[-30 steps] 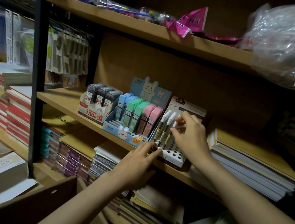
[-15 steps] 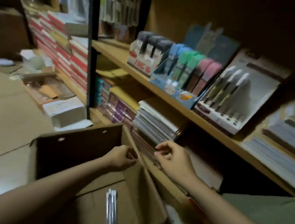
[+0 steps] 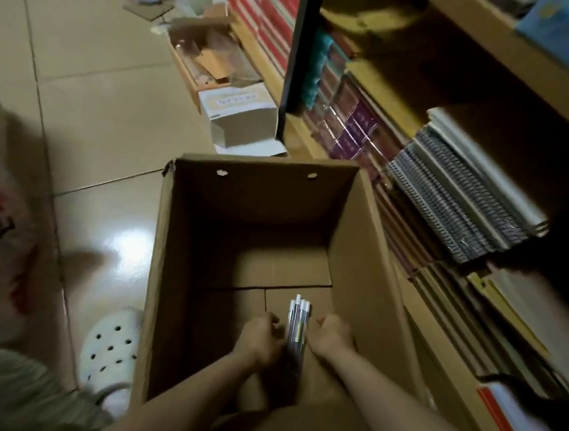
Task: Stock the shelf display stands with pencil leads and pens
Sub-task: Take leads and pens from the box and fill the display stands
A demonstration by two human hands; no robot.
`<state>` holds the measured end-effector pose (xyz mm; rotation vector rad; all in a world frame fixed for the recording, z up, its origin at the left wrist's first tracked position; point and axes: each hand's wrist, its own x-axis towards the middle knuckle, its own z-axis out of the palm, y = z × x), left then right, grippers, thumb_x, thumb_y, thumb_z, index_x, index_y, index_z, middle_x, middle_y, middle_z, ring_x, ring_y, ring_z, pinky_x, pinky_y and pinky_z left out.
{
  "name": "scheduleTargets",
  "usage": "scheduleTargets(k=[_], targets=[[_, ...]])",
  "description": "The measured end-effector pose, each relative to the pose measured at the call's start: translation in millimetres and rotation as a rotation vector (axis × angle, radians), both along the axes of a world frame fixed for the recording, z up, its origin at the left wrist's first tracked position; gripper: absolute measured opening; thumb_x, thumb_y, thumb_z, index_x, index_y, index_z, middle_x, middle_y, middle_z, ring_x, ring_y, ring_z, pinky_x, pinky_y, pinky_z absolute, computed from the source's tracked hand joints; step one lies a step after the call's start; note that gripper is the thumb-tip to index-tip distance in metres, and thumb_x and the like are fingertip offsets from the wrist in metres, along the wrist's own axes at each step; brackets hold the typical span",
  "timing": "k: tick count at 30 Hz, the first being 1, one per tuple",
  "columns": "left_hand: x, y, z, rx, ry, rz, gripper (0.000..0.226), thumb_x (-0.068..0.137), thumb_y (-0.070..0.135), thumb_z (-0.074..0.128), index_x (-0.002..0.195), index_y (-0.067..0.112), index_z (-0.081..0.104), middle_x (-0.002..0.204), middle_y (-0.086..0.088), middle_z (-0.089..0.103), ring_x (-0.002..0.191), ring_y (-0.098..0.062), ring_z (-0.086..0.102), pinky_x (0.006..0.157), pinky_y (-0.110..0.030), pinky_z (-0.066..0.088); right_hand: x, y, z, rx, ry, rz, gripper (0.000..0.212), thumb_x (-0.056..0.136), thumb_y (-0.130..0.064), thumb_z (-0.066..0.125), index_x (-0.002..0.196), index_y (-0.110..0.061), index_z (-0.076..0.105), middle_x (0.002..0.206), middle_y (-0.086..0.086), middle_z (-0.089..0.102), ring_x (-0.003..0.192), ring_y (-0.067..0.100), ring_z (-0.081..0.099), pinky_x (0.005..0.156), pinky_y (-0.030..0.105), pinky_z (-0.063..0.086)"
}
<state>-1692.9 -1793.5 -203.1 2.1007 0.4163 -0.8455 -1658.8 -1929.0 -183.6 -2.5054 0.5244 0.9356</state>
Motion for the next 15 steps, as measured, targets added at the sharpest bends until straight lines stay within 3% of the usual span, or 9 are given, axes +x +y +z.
scheduleTargets(k=[4, 8, 12, 15], targets=[[5, -15, -13, -0.069, -0.073, 0.145, 0.048, 0.089, 0.010, 0.065, 0.133, 0.012, 0.047, 0.125, -0.004, 0.061, 0.113, -0.014, 0.059, 0.096, -0.024, 0.046, -2, 3, -29, 0.057, -0.001, -0.089, 0.016, 0.088, -0.028, 0.067, 0.096, -0.015, 0.069, 0.106, 0.006, 0.070, 0.097, 0.023, 0.064, 0.069, 0.022, 0.042], [17, -25, -18, -0.043, -0.147, 0.199, 0.031, 0.087, 0.005, 0.066, 0.117, 0.012, 0.059, 0.109, -0.005, 0.068, 0.098, -0.016, 0.063, 0.089, -0.028, 0.051, 9, 10, -41, 0.139, -0.034, -0.223, 0.022, 0.084, -0.025, 0.072, 0.099, -0.009, 0.071, 0.096, 0.013, 0.072, 0.090, 0.031, 0.069, 0.079, 0.036, 0.056], [23, -32, -22, 0.006, -0.189, 0.210, 0.025, 0.088, 0.003, 0.060, 0.110, 0.011, 0.069, 0.101, -0.006, 0.071, 0.093, -0.019, 0.064, 0.082, -0.028, 0.050, 14, 13, -50, 0.156, -0.063, -0.234, 0.016, 0.084, -0.026, 0.072, 0.093, -0.013, 0.074, 0.092, 0.007, 0.075, 0.087, 0.024, 0.068, 0.073, 0.026, 0.051], [28, -30, -27, -0.022, -0.153, 0.183, 0.023, 0.087, 0.005, 0.062, 0.108, 0.012, 0.070, 0.097, -0.005, 0.071, 0.086, -0.013, 0.061, 0.075, -0.022, 0.046, 15, 12, -56, 0.286, -0.023, -0.385, 0.017, 0.086, -0.016, 0.070, 0.100, -0.006, 0.071, 0.096, 0.012, 0.074, 0.085, 0.026, 0.068, 0.082, 0.039, 0.056]])
